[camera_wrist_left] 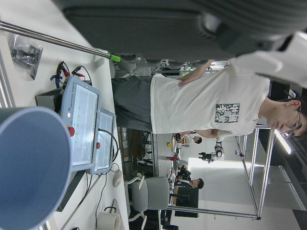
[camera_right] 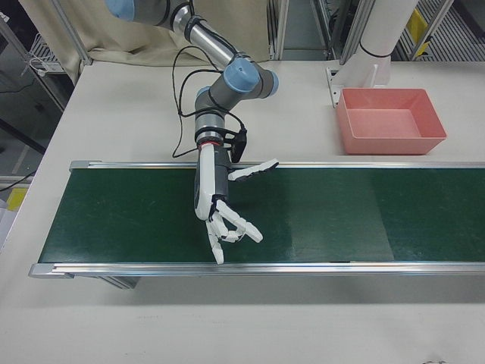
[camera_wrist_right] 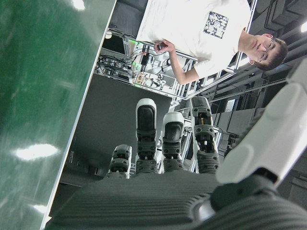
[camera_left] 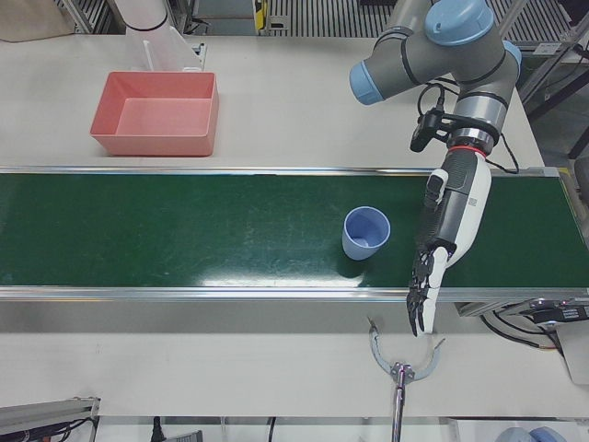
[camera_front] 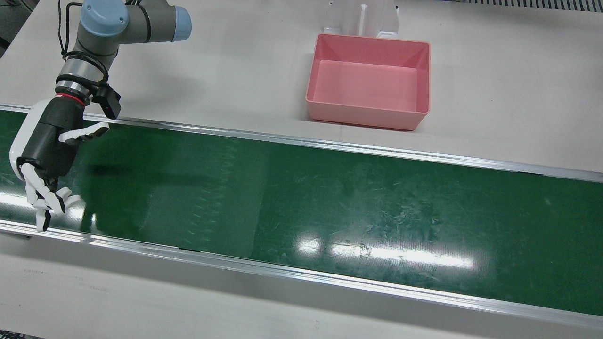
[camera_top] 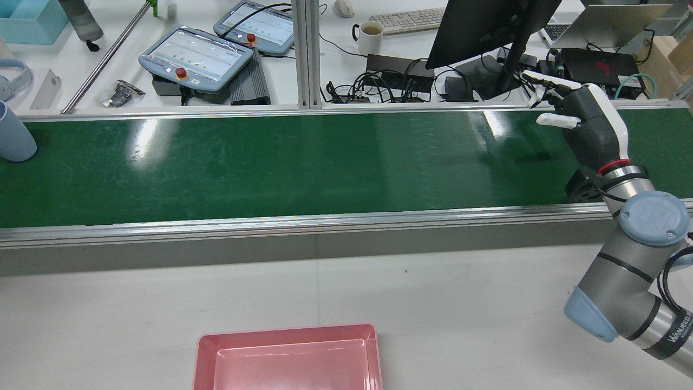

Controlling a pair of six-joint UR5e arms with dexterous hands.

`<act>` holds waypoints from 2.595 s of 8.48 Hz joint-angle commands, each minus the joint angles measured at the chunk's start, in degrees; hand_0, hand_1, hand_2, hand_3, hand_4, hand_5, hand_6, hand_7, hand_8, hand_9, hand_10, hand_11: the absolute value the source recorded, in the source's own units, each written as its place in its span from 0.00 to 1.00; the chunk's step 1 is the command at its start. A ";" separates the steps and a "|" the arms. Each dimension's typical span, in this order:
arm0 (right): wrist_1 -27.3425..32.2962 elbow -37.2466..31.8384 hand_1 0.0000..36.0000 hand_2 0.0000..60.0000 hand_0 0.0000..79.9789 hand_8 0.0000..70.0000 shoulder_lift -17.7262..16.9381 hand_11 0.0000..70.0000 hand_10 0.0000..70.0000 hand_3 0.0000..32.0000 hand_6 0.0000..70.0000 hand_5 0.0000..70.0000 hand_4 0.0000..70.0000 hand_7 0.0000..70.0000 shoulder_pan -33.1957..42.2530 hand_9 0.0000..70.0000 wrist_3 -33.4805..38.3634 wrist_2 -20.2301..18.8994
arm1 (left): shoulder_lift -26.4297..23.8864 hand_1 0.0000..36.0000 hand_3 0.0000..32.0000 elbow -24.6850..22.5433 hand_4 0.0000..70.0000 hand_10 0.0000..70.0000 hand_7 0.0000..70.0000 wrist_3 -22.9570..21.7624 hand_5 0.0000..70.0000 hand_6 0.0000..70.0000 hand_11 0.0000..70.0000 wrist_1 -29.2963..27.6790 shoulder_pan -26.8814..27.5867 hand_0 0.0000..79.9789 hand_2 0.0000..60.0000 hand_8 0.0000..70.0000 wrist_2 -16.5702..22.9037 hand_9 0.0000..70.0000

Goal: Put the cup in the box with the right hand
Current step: 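Open the right hand fingers and lower it toward the belt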

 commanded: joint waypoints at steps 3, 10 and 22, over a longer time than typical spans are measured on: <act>0.38 -0.52 0.00 0.00 0.54 0.41 0.73 0.13 0.09 0.07 0.38 0.04 0.35 1.00 0.80 0.76 0.20 -0.07 | 0.00 0.00 0.00 -0.04 0.00 0.00 0.00 -0.02 0.00 0.00 0.00 0.09 0.00 0.00 0.00 0.00 0.00 0.00; 0.38 -0.52 0.00 0.00 0.49 0.43 0.73 0.49 0.34 0.12 0.41 0.07 0.19 1.00 0.80 0.77 0.11 0.02 | 0.00 0.00 0.00 -0.04 0.00 0.00 0.00 -0.02 0.00 0.00 0.00 0.00 0.00 0.00 0.00 0.00 -0.09 0.00; -8.91 -0.60 0.11 0.32 0.23 0.43 7.84 0.28 0.20 0.00 0.42 0.04 0.24 1.00 -0.35 0.78 -2.61 2.92 | 0.00 0.00 0.00 -0.04 0.00 0.00 0.00 -0.02 0.00 0.00 0.00 0.00 0.00 0.00 0.00 0.00 0.00 0.00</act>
